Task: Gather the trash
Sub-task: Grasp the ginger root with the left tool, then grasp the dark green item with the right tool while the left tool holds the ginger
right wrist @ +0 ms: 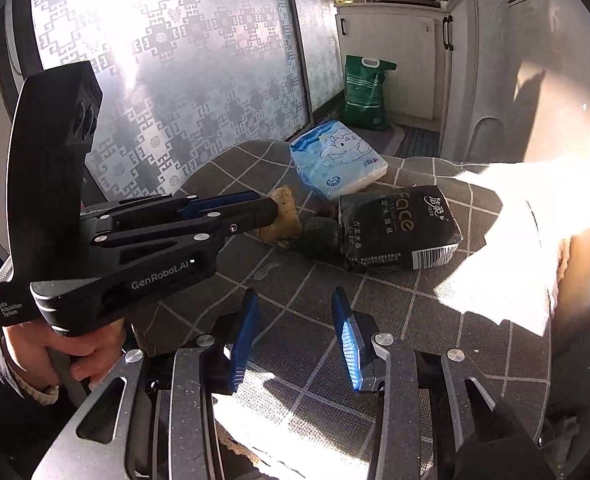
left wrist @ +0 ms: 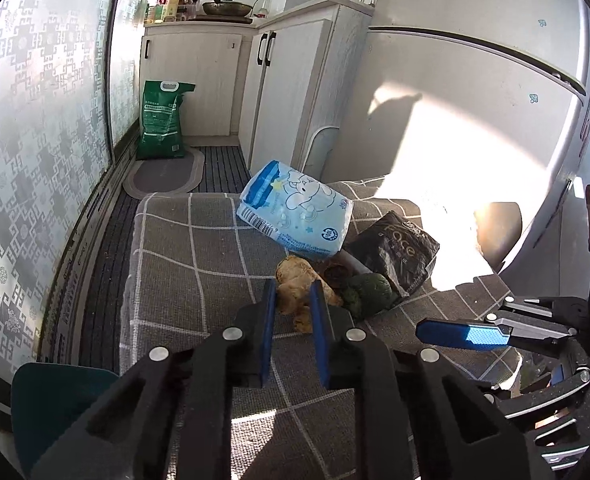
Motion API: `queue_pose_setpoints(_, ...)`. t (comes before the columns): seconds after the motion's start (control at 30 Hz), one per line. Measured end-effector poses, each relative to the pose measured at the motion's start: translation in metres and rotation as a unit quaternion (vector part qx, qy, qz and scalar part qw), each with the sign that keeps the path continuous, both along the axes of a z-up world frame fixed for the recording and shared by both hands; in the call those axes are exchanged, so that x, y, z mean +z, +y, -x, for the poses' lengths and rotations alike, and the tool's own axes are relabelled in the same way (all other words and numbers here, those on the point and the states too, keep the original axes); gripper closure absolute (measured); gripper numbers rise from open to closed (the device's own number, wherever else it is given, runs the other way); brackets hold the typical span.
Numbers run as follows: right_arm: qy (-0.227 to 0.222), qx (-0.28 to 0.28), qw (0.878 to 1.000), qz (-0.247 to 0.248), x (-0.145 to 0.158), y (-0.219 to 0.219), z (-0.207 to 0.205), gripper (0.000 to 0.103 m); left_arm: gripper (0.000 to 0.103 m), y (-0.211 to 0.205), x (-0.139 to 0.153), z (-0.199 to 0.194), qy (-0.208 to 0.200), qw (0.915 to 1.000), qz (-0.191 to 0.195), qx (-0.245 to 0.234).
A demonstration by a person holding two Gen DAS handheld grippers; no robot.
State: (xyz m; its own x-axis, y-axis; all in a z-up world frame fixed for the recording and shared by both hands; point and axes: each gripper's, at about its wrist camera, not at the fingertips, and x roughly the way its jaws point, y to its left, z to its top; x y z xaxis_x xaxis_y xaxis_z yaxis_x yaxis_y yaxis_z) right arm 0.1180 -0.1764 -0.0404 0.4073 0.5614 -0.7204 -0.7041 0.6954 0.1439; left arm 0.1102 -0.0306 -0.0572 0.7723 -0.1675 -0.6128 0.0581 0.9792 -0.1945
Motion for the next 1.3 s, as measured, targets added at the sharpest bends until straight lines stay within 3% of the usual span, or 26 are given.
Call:
queue_pose_setpoints(0.23,-0.003,-0.005,1.0,0.015,0.002,0.009,-0.002,0.065,0.074,0.007,-0.002,-0.004,0.009,0.9994,0.034,-0.002)
queue_pose_setpoints(0.37,0.0,-0.009,1.0,0.013,0.002,0.008,-0.003,0.065,0.052,-0.004,-0.002,-0.009,0.014,0.9994,0.027,-0.019)
queue_pose_setpoints(0.43,0.001,-0.011,1.0,0.012,0.002,0.007,-0.004,0.065,0.048,-0.011,-0.002,-0.01,0.014,0.9993,0.021,-0.027)
queue_pose_setpoints(0.53,0.002,-0.012,1.0,0.013,0.001,0.005,-0.004,0.065,0.057,-0.013,-0.003,-0.013,0.019,0.9995,0.011,-0.022)
queue_pose_setpoints(0.83,0.006,-0.013,1.0,0.006,0.0,0.003,-0.004,0.062,0.067,-0.006,-0.002,-0.011,0.014,0.9994,0.027,-0.015)
queue_pose_setpoints(1.13,0.015,-0.019,1.0,0.007,-0.003,0.008,-0.01,0.062,0.074,-0.006,0.0,-0.007,0.008,0.9996,0.017,-0.021)
queue_pose_setpoints(1.2,0.014,-0.019,1.0,0.009,-0.003,0.009,-0.01,0.062,0.081,-0.003,0.001,-0.006,0.004,0.9995,0.023,-0.021)
queue_pose_setpoints(1.3,0.012,-0.018,1.0,0.011,-0.003,0.007,-0.008,0.062,0.081,0.0,0.001,-0.007,0.011,0.9991,0.036,-0.022)
